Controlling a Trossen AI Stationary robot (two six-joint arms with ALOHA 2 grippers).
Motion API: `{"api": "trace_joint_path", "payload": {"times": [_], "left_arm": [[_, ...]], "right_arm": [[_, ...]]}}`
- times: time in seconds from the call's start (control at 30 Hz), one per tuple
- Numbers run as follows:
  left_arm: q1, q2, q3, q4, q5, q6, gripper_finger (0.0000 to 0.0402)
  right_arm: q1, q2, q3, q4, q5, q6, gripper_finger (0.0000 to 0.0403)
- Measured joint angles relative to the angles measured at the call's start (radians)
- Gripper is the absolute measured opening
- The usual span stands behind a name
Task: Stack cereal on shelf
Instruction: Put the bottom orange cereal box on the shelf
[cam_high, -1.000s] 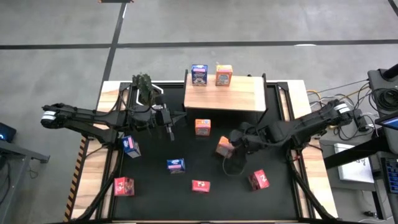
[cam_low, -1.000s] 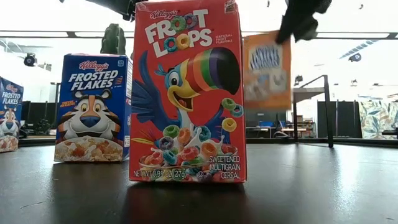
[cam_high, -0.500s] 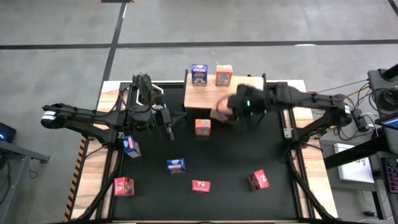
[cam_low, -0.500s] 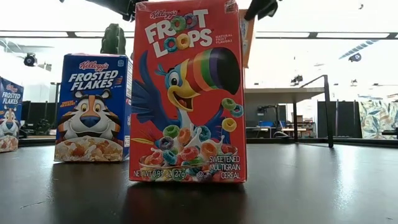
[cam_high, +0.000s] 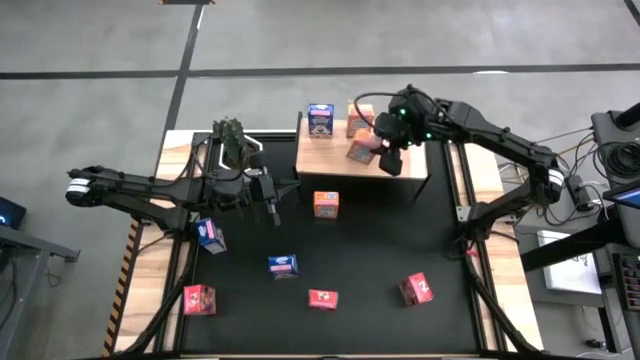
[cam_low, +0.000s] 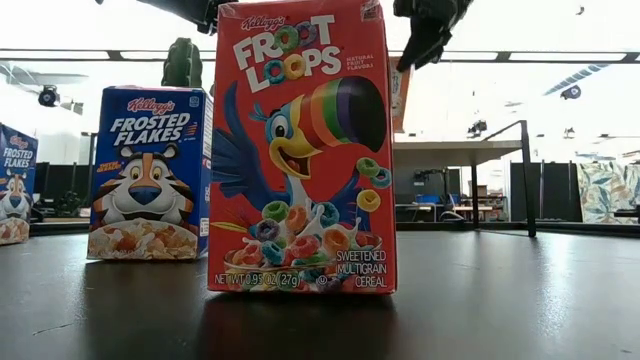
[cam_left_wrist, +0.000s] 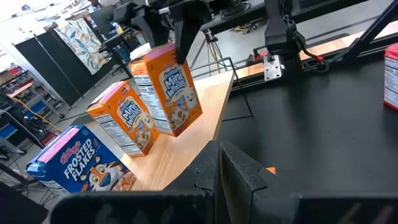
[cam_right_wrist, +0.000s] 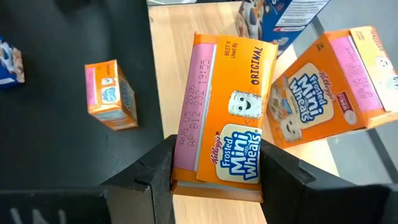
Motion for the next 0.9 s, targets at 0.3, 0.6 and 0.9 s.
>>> {"api": "trace_joint_path", "payload": {"times": [0.3, 0.6, 0.9], "left_arm": [[0.000, 0.000, -0.001, 0.000, 0.000, 0.000, 0.0000], [0.000, 0.000, -0.001, 0.000, 0.000, 0.004, 0.0000], [0.000, 0.000, -0.001, 0.000, 0.000, 0.004, 0.0000]], "right_arm": [[-0.007, 0.000, -0.028, 0.054, 0.044, -0.044, 0.0166], [-0.007, 0.000, -0.083, 0.075, 0.062, -0.023, 0.0185], [-0.010, 0.000, -0.085, 0.083, 0.104, 0.016, 0.0216]]}}
